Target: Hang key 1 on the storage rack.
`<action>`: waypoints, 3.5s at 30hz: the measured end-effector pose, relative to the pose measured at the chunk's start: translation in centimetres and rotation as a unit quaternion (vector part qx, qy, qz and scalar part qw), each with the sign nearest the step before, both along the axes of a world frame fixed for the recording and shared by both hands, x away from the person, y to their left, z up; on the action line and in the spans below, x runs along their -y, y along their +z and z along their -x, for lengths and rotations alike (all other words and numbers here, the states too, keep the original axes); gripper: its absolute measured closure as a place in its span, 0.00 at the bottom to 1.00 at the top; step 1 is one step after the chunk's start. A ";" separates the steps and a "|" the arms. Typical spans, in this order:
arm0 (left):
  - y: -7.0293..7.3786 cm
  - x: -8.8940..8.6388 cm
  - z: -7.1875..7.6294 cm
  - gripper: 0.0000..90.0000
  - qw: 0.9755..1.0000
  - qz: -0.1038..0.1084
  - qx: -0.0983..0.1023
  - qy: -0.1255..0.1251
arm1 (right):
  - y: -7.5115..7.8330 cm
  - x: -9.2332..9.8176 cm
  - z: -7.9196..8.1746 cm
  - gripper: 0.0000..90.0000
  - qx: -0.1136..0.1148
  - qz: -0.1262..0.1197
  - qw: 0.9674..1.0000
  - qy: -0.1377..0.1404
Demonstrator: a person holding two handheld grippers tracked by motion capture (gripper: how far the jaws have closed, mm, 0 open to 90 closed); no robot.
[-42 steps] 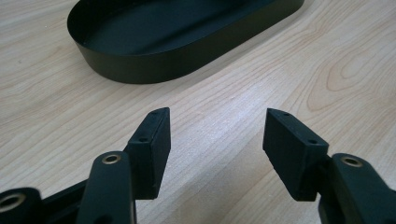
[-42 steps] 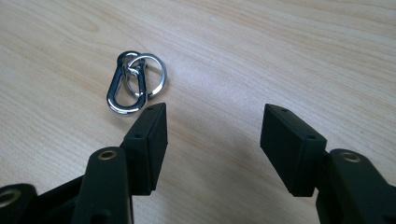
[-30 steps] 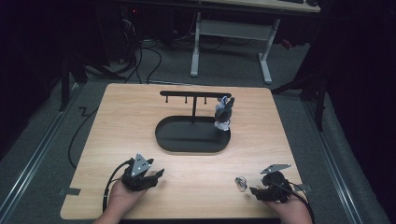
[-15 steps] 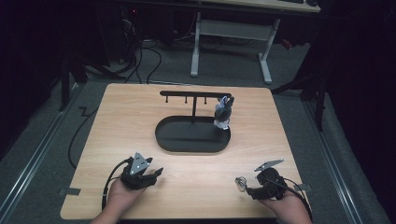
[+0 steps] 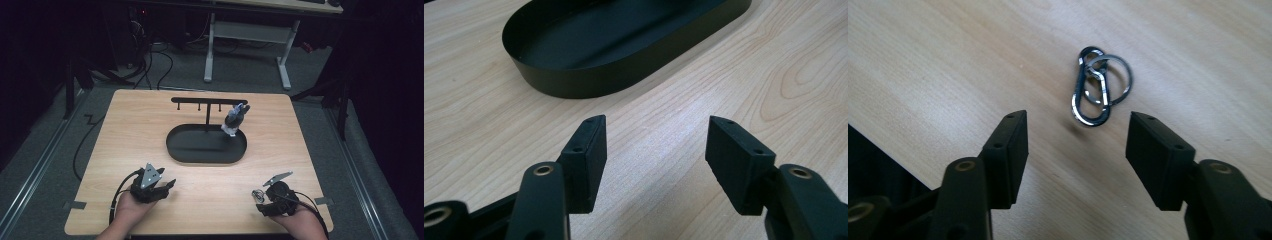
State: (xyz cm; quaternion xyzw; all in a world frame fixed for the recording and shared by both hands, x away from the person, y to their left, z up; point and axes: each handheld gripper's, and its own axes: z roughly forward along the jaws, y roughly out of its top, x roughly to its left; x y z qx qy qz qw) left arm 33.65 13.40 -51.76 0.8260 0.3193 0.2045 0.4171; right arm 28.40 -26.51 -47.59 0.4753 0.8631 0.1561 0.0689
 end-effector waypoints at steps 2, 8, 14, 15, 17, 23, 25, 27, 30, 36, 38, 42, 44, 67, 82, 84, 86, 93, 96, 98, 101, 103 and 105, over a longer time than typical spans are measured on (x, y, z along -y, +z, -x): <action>-0.1 0.1 0.0 0.47 1.000 -0.003 -0.001 0.000 | -0.3 -0.3 0.0 0.51 0.003 0.007 1.000 0.012; -0.1 -0.2 0.1 0.47 1.000 0.000 -0.004 0.003 | -0.1 -0.8 -0.9 0.53 0.002 0.030 0.999 0.027; 0.1 -0.5 0.2 0.49 1.000 0.003 0.000 0.013 | 0.3 -1.5 -1.5 0.61 0.008 0.033 0.999 0.035; 0.1 -0.7 0.2 0.49 1.000 0.006 -0.001 0.013 | 0.2 -1.5 -1.6 0.62 0.006 0.038 0.999 0.034; 0.2 -0.8 0.2 0.49 1.000 0.011 -0.002 0.015 | 0.2 -1.5 -1.9 0.65 -0.001 0.036 0.999 0.028; 0.3 -1.1 0.0 0.49 1.000 0.014 -0.002 0.020 | 0.8 -2.2 -2.3 0.71 -0.016 0.052 0.998 0.045; 0.2 -1.2 0.0 0.49 1.000 0.013 -0.003 0.021 | 0.8 -2.2 -2.6 0.71 -0.021 0.054 0.997 0.041; 0.3 -1.4 0.1 0.49 1.000 0.016 -0.002 0.020 | 0.9 -2.2 -2.8 0.69 -0.027 0.057 0.997 0.038; 0.3 -1.4 -0.1 0.49 1.000 0.018 -0.004 0.021 | 0.5 -2.3 -3.0 0.65 -0.027 0.075 0.996 0.039; 0.2 -1.4 0.1 0.49 1.000 0.017 -0.006 0.018 | -0.2 -2.5 -2.6 0.68 -0.041 0.071 0.996 0.038; 0.2 -1.4 0.0 0.49 1.000 0.016 -0.006 0.019 | -0.3 -2.5 -2.7 0.68 -0.036 0.075 0.995 0.048; 0.2 -1.4 0.1 0.49 1.000 0.015 -0.005 0.018 | -0.8 -2.7 -2.8 0.70 -0.038 0.084 0.994 0.051; 0.2 -1.5 0.0 0.49 1.000 0.016 -0.006 0.020 | -1.0 -2.6 -2.9 0.70 -0.037 0.085 0.995 0.049; 0.3 -1.9 0.0 0.49 1.000 0.018 -0.006 0.021 | 0.1 -0.8 -3.4 0.68 -0.035 0.091 0.995 -0.005; 0.3 -2.1 -0.1 0.49 0.999 0.026 -0.011 0.019 | -1.2 -2.6 -4.1 0.72 -0.044 0.120 0.991 0.034; 0.3 -2.2 -0.1 0.49 0.999 0.029 -0.010 0.021 | -1.2 -2.7 -4.3 0.75 -0.052 0.116 0.991 0.036; 0.3 -2.3 -0.1 0.49 0.999 0.029 -0.012 0.021 | -1.2 -2.8 -4.6 0.75 -0.055 0.114 0.991 0.036; 0.3 -2.3 -0.2 0.49 0.999 0.031 -0.012 0.022 | -0.6 -2.7 -5.0 0.76 -0.060 0.099 0.993 0.036; 0.3 -2.2 -0.2 0.49 0.999 0.030 -0.012 0.021 | -0.5 -2.7 -4.9 0.75 -0.056 0.100 0.993 0.034; 0.3 -2.2 -0.1 0.49 0.999 0.028 -0.012 0.020 | -0.6 -2.6 -4.9 0.75 -0.054 0.103 0.993 0.033; 0.3 -2.2 -0.1 0.49 0.999 0.029 -0.012 0.020 | -0.7 -2.4 -5.0 0.70 -0.054 0.102 0.993 0.025; 0.3 -2.2 -0.2 0.49 0.999 0.031 -0.014 0.019 | -0.8 -2.2 -5.0 0.70 -0.053 0.103 0.993 0.018; 0.3 -2.2 -0.2 0.49 0.999 0.031 -0.014 0.019 | -0.8 -2.1 -4.9 0.72 -0.049 0.109 0.993 0.020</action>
